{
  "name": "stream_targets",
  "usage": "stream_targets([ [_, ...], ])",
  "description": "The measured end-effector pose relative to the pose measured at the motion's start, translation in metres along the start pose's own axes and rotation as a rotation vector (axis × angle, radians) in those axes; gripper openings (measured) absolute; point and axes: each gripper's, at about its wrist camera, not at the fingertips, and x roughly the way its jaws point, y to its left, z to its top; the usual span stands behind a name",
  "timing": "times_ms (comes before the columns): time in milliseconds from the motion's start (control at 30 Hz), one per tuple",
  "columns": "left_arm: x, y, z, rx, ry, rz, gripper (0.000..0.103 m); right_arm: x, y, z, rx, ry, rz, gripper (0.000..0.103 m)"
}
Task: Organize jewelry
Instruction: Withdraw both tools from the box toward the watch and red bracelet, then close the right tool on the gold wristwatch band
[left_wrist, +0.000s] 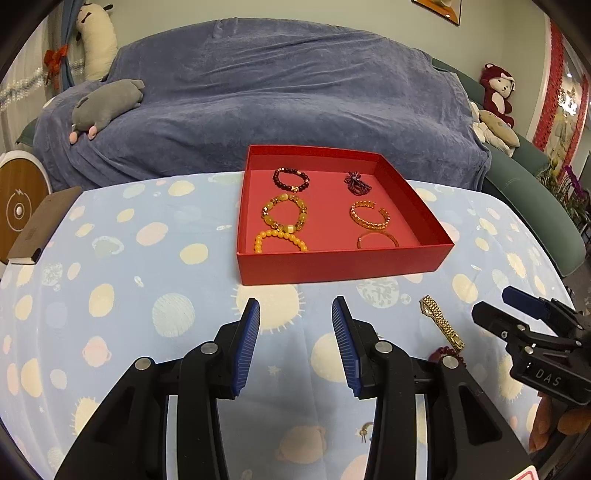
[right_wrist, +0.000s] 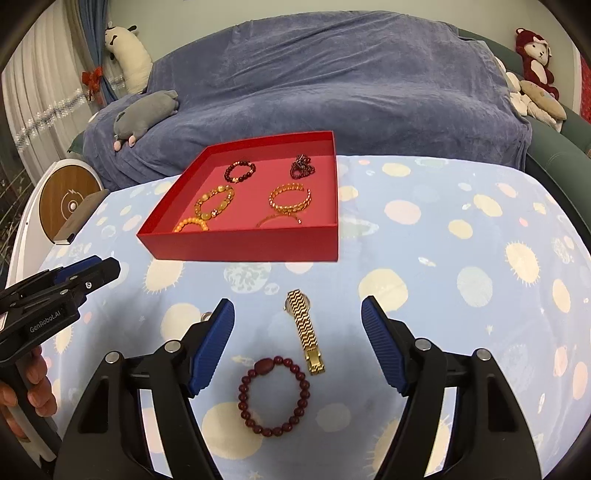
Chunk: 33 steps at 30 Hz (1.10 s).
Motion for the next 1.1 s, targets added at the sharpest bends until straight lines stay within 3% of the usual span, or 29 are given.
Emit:
stream_targets([
  [167, 0.003, -0.010, -0.010, 0.014, 0.016, -0.026, 0.041, 0.011, 0.002, -0.015, -0.028, 0.044, 0.005, 0.065],
  [267, 0.006, -0.015, -0.014, 0.032, 0.031, -0.028, 0.048, 0.019, -0.001, -0.020, -0.007, 0.074, 0.023, 0.063],
  [767, 0.016, -0.006, -0.017, 0.012, 0.060, -0.015, 0.048, 0.059, 0.006, -0.010, -0.030, 0.098, 0.009, 0.059],
  [1000, 0.020, -0.001, -0.018, 0.007, 0.073, -0.014, 0.048, 0.072, 0.010, -0.009, -0.058, 0.107, -0.020, 0.046],
  [1100, 0.020, 0.001, -0.018, 0.004, 0.075, -0.015, 0.048, 0.072, 0.010, -0.009, -0.072, 0.102, -0.047, 0.031],
])
